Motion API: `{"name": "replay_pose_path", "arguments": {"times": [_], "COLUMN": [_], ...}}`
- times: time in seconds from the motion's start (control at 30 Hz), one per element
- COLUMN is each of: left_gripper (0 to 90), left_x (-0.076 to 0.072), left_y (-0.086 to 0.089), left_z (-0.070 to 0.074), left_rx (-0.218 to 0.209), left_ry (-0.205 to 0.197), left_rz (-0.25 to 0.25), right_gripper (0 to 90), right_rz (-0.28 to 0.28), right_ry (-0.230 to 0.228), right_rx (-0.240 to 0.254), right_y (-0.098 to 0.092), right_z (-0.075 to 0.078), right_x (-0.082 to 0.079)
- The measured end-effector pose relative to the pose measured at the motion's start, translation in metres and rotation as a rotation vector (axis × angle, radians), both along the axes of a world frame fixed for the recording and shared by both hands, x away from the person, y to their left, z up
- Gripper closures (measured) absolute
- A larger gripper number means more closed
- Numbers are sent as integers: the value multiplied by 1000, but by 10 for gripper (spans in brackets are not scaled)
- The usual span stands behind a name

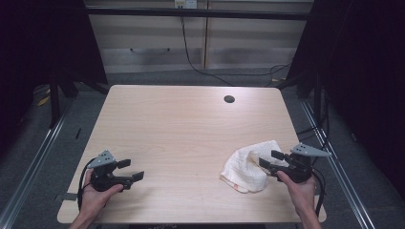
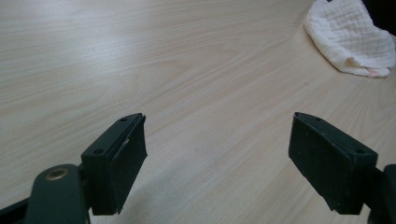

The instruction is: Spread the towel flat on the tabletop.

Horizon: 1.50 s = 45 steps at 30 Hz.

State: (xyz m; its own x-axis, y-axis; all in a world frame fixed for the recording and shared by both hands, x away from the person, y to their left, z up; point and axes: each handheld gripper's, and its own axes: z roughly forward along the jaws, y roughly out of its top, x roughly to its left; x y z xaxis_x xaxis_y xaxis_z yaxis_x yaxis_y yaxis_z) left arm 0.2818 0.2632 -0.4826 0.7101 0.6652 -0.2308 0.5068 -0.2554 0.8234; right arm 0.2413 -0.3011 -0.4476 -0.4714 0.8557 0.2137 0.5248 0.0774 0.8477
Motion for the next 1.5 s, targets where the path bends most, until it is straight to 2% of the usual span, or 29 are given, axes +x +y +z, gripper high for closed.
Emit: {"name": "replay_pose_path", "arguments": {"times": [0.1, 0.2, 0.23, 0.43, 0.47, 0.63, 0.67, 0.73, 0.77, 0.87, 0.9, 0.97, 1.07, 1.1, 1.17, 1.2, 1.23, 1.27, 1.3, 1.37, 1.4, 1.47, 1.5], "left_gripper": [189, 189, 189, 192, 192, 193, 193, 192, 193, 192, 192, 194, 199, 199, 199, 199, 199, 199, 204, 204, 203, 203, 201], "left_x": [0, 2, 3, 1, 1, 1, 1, 1, 1, 2, 2, 2, 2, 2, 3, 3, 3, 3, 4, 4, 4, 4, 4], "left_y": [0, -1, -2, -2, -2, -4, -4, -5, -6, -6, -6, -6, -6, -6, -6, -6, -6, -6, -6, -6, -6, -6, -6], "left_z": [0, 0, 0, -1, -1, -1, -1, -1, -1, 0, 0, -1, 0, 0, 0, -1, -1, -1, -1, -1, -1, -1, -1], "left_rx": [0, -9, 5, 16, 22, 22, 27, 28, 32, 31, 30, 27, 29, 29, 29, 30, 30, 28, 28, 32, 34, 22, 11], "left_ry": [-4, 4, 6, -3, -1, 3, -2, -7, -10, -9, -9, -2, -8, -9, -10, -8, -8, -5, -2, -1, -1, -1, 0], "left_rz": [-1, -1, -2, 7, 5, 2, -4, -9, -14, -20, -20, -20, -19, -20, -22, -22, -22, -20, -18, -21, -20, -25, -44], "right_gripper": [310, 292, 285, 247, 243, 233, 233, 233, 233, 235, 238, 240, 253, 288, 325, 404, 432, 432, 508, 575, 642, 673, 700], "right_rz": [-6, 4, 6, 31, 58, 78, 103, 109, 121, 124, 127, 126, 123, 119, 122, 126, 159, 159, 164, 174, 176, 187, 198], "right_ry": [-12, -5, 5, 44, 56, 71, 89, 103, 121, 134, 153, 183, 194, 204, 233, 235, 244, 244, 268, 278, 275, 281, 286], "right_rx": [-1, 0, 3, -26, -37, -61, -75, -89, -110, -116, -119, -158, -172, -160, -179, -176, -170, -170, -199, -215, -215, -223, -229], "right_y": [0, 1, 1, 4, 6, 10, 15, 17, 20, 21, 21, 23, 22, 20, 19, 18, 18, 18, 21, 25, 26, 27, 29], "right_z": [1, 2, 1, 2, 6, 15, 17, 17, 17, 15, 13, 3, -5, -14, -23, -26, -31, -31, -36, -39, -39, -39, -40], "right_x": [0, 1, 3, 9, 12, 19, 26, 29, 37, 44, 48, 56, 60, 63, 66, 67, 68, 68, 69, 69, 69, 68, 68]}}
